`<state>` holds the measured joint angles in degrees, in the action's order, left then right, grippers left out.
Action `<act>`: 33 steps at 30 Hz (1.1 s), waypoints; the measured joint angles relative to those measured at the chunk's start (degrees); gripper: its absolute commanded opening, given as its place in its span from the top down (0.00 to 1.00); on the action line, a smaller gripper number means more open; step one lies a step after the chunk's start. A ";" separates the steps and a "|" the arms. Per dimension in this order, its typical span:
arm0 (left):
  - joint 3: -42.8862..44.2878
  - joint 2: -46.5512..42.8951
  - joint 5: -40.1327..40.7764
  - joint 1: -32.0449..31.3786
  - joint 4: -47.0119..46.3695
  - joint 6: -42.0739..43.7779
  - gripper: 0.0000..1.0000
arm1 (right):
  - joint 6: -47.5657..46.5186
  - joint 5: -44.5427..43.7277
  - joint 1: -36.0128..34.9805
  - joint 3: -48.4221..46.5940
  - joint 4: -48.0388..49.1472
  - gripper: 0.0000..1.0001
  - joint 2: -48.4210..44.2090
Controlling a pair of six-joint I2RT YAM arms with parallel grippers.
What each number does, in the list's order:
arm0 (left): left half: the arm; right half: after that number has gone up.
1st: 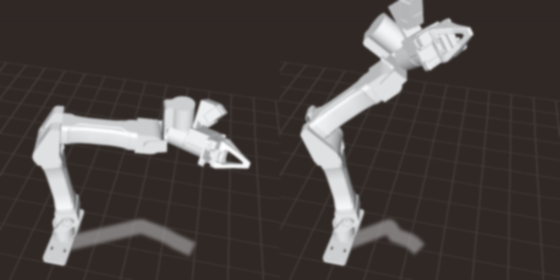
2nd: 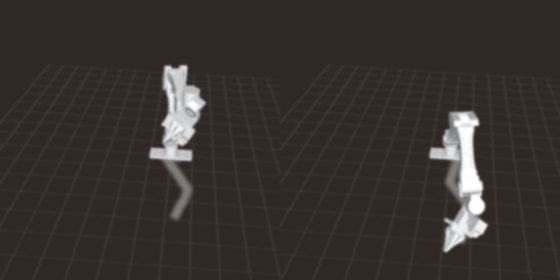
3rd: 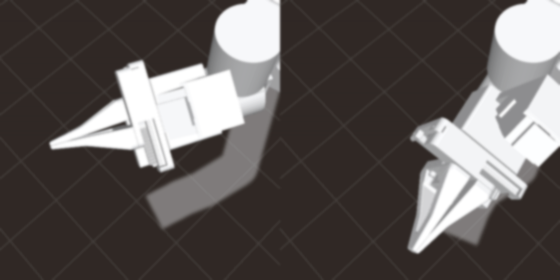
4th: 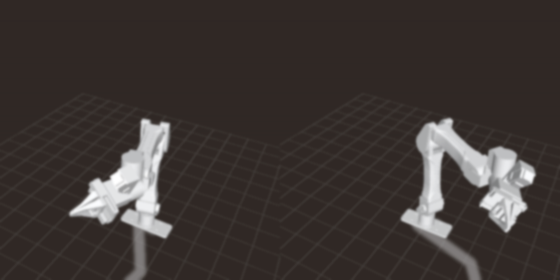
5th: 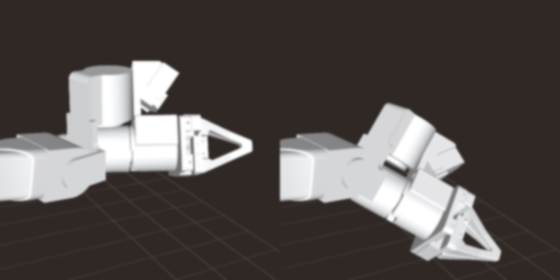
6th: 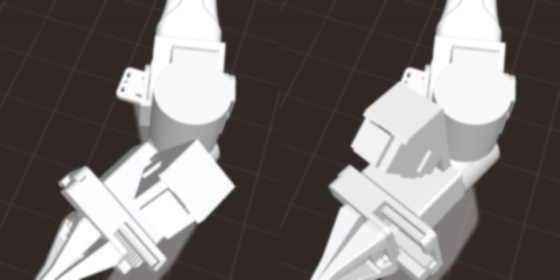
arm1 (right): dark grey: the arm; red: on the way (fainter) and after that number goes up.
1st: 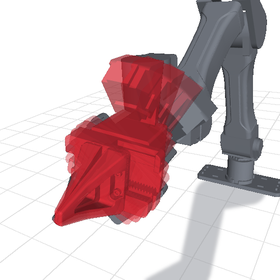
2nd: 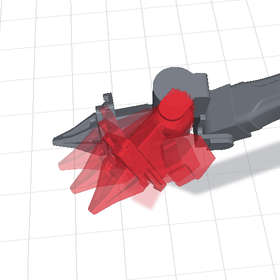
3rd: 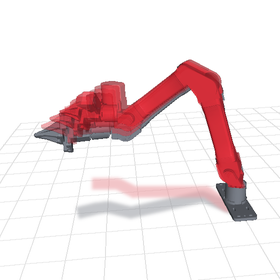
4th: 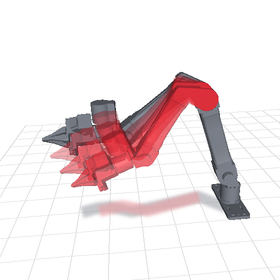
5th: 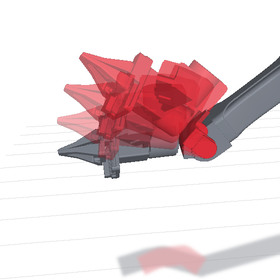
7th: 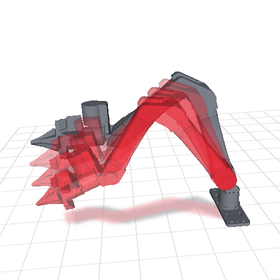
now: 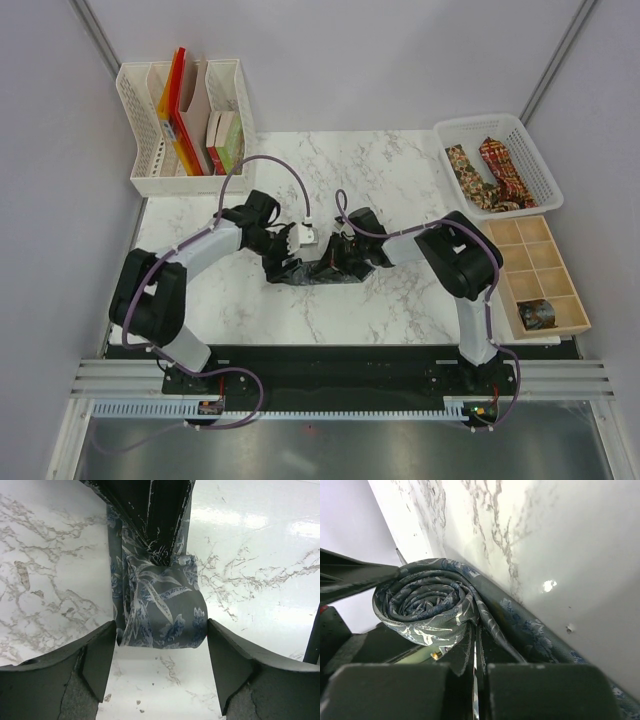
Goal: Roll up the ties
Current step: Roll the tie at the center of the board.
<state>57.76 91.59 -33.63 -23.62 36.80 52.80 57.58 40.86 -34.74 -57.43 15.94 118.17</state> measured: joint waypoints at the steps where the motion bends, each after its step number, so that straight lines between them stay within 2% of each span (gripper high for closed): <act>1: 0.00 -0.28 -0.02 0.26 0.13 0.07 0.19 | -0.42 -0.04 0.00 -0.15 -0.26 1.00 0.02; 10: -1.97 -1.33 -4.33 2.95 -0.61 6.69 0.13 | -2.80 0.28 0.20 -2.01 -2.43 1.00 0.85; 14: -6.03 -3.74 -5.62 2.38 -3.04 10.21 0.13 | -3.32 0.55 0.26 -2.62 -3.17 1.00 1.18; 20: -7.52 -3.67 -4.98 0.35 -7.89 13.14 0.14 | -3.43 1.55 0.48 -3.15 -3.52 1.00 1.75; 27: -7.52 0.35 -1.07 -2.49 -11.21 13.00 0.32 | -3.41 1.60 0.50 -3.19 -3.52 1.00 1.79; 28: -7.48 1.18 -0.57 -2.78 -11.34 12.68 0.36 | -3.39 1.62 0.50 -3.19 -3.50 1.00 1.79; 29: -7.43 1.99 0.02 -2.99 -11.39 12.17 0.45 | -3.34 1.60 0.50 -3.19 -3.45 1.00 1.79; 33: -5.49 3.89 1.18 -3.15 -10.62 10.14 0.59 | -2.84 1.36 0.48 -3.10 -3.02 1.00 1.77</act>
<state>52.27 95.48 -32.45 -26.76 26.17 62.94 54.74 42.22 -34.26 -60.53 12.93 119.94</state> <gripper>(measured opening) 0.520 0.007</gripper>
